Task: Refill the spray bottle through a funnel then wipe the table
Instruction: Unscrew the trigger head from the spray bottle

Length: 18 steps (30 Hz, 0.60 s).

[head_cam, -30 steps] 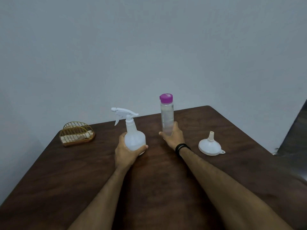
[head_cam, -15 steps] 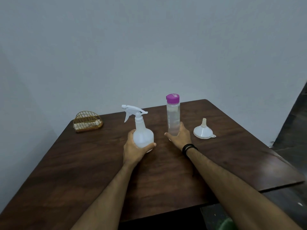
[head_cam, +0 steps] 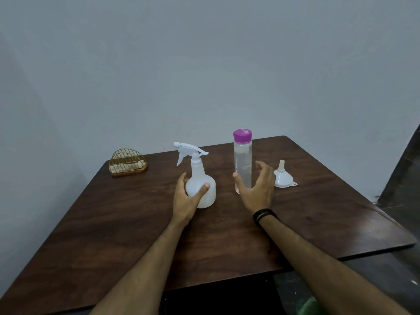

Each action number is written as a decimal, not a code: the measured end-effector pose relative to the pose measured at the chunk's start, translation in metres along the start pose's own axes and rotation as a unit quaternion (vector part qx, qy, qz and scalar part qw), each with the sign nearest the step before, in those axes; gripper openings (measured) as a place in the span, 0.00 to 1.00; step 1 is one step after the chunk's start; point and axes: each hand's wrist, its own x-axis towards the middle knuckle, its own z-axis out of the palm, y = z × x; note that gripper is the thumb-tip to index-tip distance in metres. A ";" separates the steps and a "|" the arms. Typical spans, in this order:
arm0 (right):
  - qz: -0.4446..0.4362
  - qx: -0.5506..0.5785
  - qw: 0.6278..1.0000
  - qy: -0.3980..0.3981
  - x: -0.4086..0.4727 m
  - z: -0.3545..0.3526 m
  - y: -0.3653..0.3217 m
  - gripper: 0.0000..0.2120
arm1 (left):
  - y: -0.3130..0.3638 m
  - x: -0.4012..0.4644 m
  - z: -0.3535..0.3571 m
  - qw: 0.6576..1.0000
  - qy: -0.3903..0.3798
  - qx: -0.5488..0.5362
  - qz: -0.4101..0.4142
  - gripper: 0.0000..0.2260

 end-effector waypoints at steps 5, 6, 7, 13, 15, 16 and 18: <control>-0.160 0.045 0.979 -0.115 -0.025 0.015 -0.019 0.23 | 0.009 0.011 -0.011 0.996 0.045 -0.073 0.040 0.39; -0.144 0.053 0.976 -0.153 -0.027 0.023 -0.022 0.27 | 0.013 0.013 -0.012 0.995 0.037 -0.079 0.055 0.36; -0.117 0.062 0.973 -0.191 -0.028 0.031 -0.026 0.32 | 0.016 0.014 -0.012 0.994 0.025 -0.081 0.071 0.33; 0.008 0.162 0.925 -0.343 -0.015 0.062 -0.045 0.40 | 0.046 0.015 0.000 0.987 0.004 -0.091 0.128 0.11; 0.005 0.167 0.928 -0.332 -0.018 0.067 -0.043 0.34 | 0.049 0.018 0.004 0.988 0.014 -0.100 0.113 0.09; 0.004 0.167 0.931 -0.325 -0.020 0.069 -0.040 0.33 | 0.049 0.020 0.006 0.989 0.019 -0.101 0.107 0.10; 0.006 0.156 0.936 -0.315 -0.021 0.072 -0.038 0.34 | 0.051 0.023 0.010 0.990 0.024 -0.099 0.098 0.10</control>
